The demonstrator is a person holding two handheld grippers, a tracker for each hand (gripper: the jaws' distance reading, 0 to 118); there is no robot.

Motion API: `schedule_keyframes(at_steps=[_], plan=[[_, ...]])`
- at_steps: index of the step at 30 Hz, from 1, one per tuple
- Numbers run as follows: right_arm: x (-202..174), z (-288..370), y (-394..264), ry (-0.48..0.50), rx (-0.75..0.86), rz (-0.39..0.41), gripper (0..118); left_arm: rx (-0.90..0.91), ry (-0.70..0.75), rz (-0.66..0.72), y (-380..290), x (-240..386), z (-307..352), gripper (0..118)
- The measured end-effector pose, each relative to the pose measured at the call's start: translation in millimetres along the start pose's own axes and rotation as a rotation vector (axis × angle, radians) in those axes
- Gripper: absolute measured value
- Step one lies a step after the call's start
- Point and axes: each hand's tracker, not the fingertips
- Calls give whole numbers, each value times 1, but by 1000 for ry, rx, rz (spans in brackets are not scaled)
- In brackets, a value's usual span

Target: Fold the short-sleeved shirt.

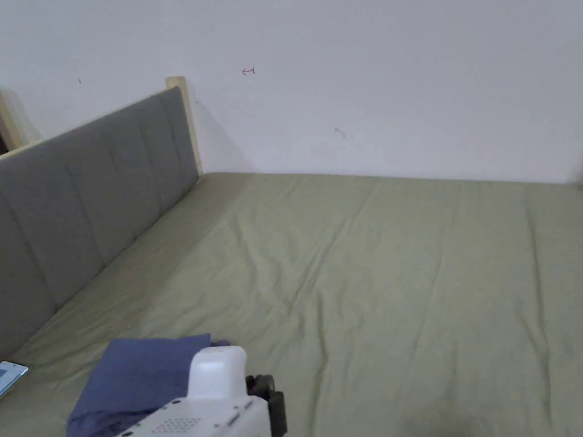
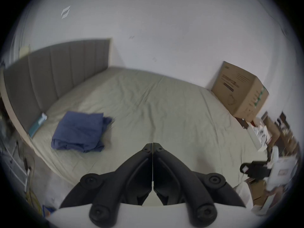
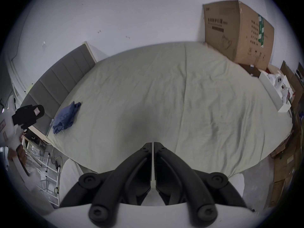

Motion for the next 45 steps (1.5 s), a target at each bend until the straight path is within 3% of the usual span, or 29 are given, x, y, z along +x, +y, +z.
schedule_keyframes(at_steps=[5,13,17,22,25,26,29,30,32,33,36,40,43,45], plan=[[-15,33,12,20,145,45,3,93,-10,-67,-9,65,26,0],[-37,56,27,-23,284,125,2,175,0,-112,-4,97,50,0],[-46,72,47,-15,399,99,2,211,6,-125,0,110,56,0],[-57,93,49,-51,512,128,3,295,25,-150,17,119,67,0],[-54,108,46,-28,561,70,15,312,27,-155,23,121,73,0],[-51,113,46,-4,571,40,31,315,28,-155,23,122,75,3],[-49,122,47,-19,592,48,43,308,29,-160,24,123,81,14],[-48,123,47,-43,607,58,59,293,20,-151,26,122,82,37],[-48,124,46,-74,620,76,89,282,-31,-106,28,118,82,104],[-48,125,46,-76,620,81,94,298,-28,-101,28,116,85,114],[-51,126,46,-89,629,92,96,317,3,-129,31,119,88,115],[-53,127,47,-90,645,96,114,316,-19,-115,35,118,92,115],[-54,128,48,-71,641,96,114,282,-157,-59,38,112,98,115],[-54,128,50,-83,645,103,114,223,-126,-44,47,112,101,114]])
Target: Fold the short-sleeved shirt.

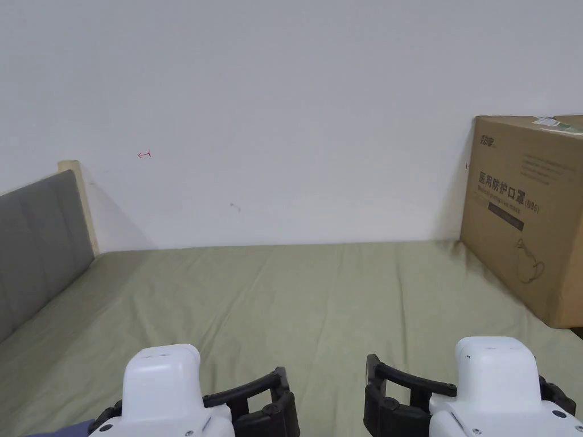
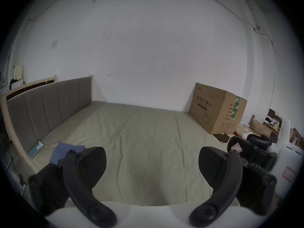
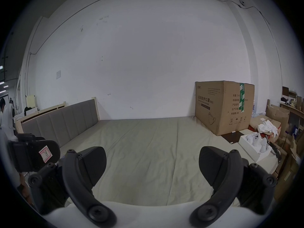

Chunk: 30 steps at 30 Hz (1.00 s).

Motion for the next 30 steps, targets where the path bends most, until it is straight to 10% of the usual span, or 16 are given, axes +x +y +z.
schedule_keyframes(at_steps=[6,30], plan=[[5,0,6,-36,29,13,114,32,183,-101,6,9,0,113],[1,-16,-3,-33,-48,43,114,-23,189,-121,8,21,-14,113]])
